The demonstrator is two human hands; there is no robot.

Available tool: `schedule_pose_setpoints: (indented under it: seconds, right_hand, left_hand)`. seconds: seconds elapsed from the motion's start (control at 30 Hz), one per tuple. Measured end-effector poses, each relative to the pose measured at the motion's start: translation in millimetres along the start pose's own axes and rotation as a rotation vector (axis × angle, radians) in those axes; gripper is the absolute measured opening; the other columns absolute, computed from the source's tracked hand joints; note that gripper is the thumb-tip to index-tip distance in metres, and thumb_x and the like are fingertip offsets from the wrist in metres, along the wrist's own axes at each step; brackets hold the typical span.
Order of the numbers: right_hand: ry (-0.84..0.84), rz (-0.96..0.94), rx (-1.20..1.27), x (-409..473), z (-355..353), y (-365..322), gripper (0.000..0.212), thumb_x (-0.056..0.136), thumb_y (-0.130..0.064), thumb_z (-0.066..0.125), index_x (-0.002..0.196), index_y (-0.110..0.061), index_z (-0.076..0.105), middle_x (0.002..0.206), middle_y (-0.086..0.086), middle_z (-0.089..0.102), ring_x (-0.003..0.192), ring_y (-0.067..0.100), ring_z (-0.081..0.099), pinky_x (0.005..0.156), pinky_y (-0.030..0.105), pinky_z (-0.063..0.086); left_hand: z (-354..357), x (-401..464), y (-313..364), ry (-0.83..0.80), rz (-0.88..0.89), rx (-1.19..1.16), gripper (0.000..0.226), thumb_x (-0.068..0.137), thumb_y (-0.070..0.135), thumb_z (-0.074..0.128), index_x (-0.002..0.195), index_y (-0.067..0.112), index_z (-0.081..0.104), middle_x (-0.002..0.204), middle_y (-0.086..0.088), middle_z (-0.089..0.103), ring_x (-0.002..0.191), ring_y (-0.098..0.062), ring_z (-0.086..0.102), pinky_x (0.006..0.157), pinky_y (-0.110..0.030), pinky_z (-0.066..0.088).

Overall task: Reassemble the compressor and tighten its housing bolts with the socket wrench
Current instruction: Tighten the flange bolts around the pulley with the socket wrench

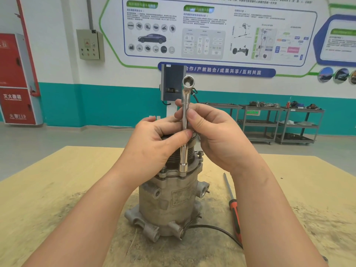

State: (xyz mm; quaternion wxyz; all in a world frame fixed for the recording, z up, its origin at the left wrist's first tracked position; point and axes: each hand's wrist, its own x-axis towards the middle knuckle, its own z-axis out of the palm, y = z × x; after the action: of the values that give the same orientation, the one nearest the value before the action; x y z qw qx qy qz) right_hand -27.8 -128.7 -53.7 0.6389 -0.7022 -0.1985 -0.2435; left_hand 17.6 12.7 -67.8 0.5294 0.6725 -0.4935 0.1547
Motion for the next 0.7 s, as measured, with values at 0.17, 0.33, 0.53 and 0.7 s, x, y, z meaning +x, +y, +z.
schedule_pose_setpoints:
  seconds: [0.17, 0.33, 0.53, 0.7]
  right_hand:
    - [0.030, -0.021, -0.060, 1, 2, 0, 0.019, 0.083, -0.027, 0.059, 0.073, -0.026, 0.075, 0.124, -0.001, 0.065, 0.125, 0.009, 0.054, 0.113, 0.046, 0.035]
    - [0.024, -0.025, -0.047, 2, 0, 2, 0.018, 0.084, -0.026, 0.059, 0.078, -0.024, 0.075, 0.126, 0.002, 0.064, 0.123, 0.015, 0.056, 0.112, 0.045, 0.036]
    - [0.013, -0.019, -0.075, 3, -3, 6, 0.022, 0.087, -0.030, 0.058, 0.093, -0.018, 0.074, 0.121, 0.003, 0.068, 0.121, 0.015, 0.057, 0.111, 0.043, 0.035]
    - [-0.037, -0.011, -0.037, 1, -5, 7, 0.019, 0.090, -0.032, 0.056, 0.086, -0.030, 0.073, 0.093, -0.009, 0.069, 0.097, 0.009, 0.058, 0.101, 0.037, 0.038]
  left_hand:
    - [-1, 0, 2, -0.013, -0.016, 0.032, 0.030, 0.095, 0.018, 0.060, 0.097, 0.047, 0.067, 0.102, 0.042, 0.064, 0.104, 0.012, 0.058, 0.095, 0.002, 0.015]
    - [-8, 0, 6, 0.057, -0.094, -0.117, 0.024, 0.094, 0.014, 0.062, 0.096, 0.035, 0.073, 0.108, 0.029, 0.069, 0.104, 0.012, 0.061, 0.100, -0.013, 0.042]
    - [-5, 14, 36, 0.477, -0.040, -0.128, 0.036, 0.075, 0.052, 0.076, 0.098, 0.025, 0.067, 0.085, 0.008, 0.074, 0.079, 0.000, 0.069, 0.069, -0.013, 0.051]
    - [-4, 26, 51, 0.515, -0.011, 0.080, 0.024, 0.082, 0.042, 0.076, 0.075, 0.020, 0.076, 0.063, 0.010, 0.071, 0.056, -0.001, 0.063, 0.060, -0.017, 0.051]
